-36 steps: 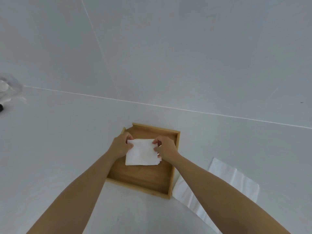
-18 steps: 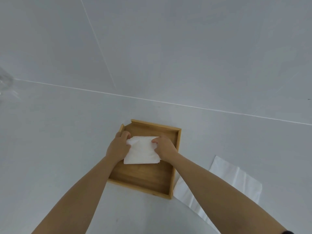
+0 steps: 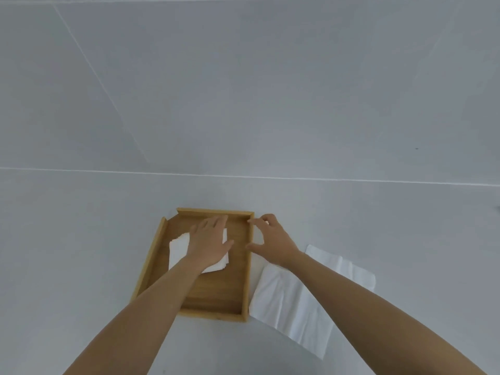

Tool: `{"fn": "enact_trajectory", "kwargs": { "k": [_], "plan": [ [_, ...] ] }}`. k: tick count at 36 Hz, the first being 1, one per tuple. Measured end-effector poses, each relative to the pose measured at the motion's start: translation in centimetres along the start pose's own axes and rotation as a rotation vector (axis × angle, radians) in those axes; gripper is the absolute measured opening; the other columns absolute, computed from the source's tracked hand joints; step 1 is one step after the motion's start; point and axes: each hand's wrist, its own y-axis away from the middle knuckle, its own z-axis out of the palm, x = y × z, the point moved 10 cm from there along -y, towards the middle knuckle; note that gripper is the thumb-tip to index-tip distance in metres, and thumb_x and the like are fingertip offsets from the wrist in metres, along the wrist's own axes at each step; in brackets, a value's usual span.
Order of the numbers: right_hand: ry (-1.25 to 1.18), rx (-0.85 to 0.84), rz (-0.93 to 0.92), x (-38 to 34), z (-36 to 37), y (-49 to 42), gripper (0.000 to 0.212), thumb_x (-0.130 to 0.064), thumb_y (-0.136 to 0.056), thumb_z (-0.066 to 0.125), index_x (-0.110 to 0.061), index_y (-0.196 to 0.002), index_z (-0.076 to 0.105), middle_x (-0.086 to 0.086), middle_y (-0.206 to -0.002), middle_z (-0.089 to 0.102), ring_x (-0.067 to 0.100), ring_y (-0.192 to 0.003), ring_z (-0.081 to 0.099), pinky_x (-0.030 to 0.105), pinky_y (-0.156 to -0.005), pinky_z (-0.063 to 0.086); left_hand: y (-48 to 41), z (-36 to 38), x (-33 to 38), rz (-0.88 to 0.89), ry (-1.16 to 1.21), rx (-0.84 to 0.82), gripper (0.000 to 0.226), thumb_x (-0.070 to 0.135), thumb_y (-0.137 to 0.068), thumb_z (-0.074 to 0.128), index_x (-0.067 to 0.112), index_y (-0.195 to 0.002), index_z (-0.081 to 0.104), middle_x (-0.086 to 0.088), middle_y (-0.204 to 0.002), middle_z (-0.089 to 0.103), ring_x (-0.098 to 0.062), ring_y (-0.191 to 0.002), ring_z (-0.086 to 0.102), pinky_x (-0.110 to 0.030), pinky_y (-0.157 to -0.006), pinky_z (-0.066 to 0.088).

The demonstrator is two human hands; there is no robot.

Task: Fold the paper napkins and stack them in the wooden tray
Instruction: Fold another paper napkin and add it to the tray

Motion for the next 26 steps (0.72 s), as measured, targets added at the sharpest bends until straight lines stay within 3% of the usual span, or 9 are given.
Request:
{"fn": "enact_trajectory", "kwargs": {
  "k": [7, 12, 18, 26],
  "plan": [
    [0.008, 0.093, 0.202, 8.0, -5.1, 3.8, 0.055, -0.023, -0.086, 0.059, -0.017, -0.136, 0.037, 0.009, -0.139, 0.037, 0.025, -0.126, 0.041, 0.035, -0.102, 0.041, 0.3, 1.8, 9.1, 0.140, -0.029, -0.013, 0.044, 0.035, -0.088, 0.047, 0.017, -0.127, 0.045, -0.004, -0.134, 0.047, -0.023, -0.125, 0.039, -0.038, -0.102, 0.030],
    [0.006, 0.088, 0.338, 13.4, -7.0, 6.3, 0.044, -0.011, -0.089, 0.051, -0.015, -0.132, 0.042, 0.013, -0.132, 0.047, 0.026, -0.123, 0.044, 0.036, -0.098, 0.041, 1.4, 5.2, 14.5, 0.209, -0.016, -0.093, 0.037, 0.036, -0.088, 0.045, 0.017, -0.120, 0.050, -0.004, -0.126, 0.051, -0.022, -0.117, 0.045, -0.037, -0.097, 0.034],
    [-0.041, 0.083, 0.440, 17.3, -8.3, 8.3, 0.042, -0.015, -0.089, 0.053, -0.014, -0.130, 0.043, 0.011, -0.128, 0.053, 0.027, -0.120, 0.047, 0.035, -0.098, 0.042, 1.2, 7.6, 16.6, 0.082, 0.016, -0.174, 0.039, 0.037, -0.086, 0.046, 0.013, -0.117, 0.051, -0.007, -0.121, 0.053, -0.025, -0.113, 0.048, -0.039, -0.094, 0.034],
    [-0.074, 0.041, 0.443, 18.4, -7.2, 8.1, 0.049, -0.018, -0.085, 0.060, -0.013, -0.131, 0.043, 0.011, -0.128, 0.054, 0.026, -0.119, 0.048, 0.036, -0.099, 0.042, 0.6, 8.9, 16.9, -0.098, -0.016, -0.222, 0.050, 0.040, -0.081, 0.059, 0.009, -0.117, 0.045, -0.008, -0.124, 0.050, -0.025, -0.114, 0.048, -0.037, -0.093, 0.038]
  ]
}}
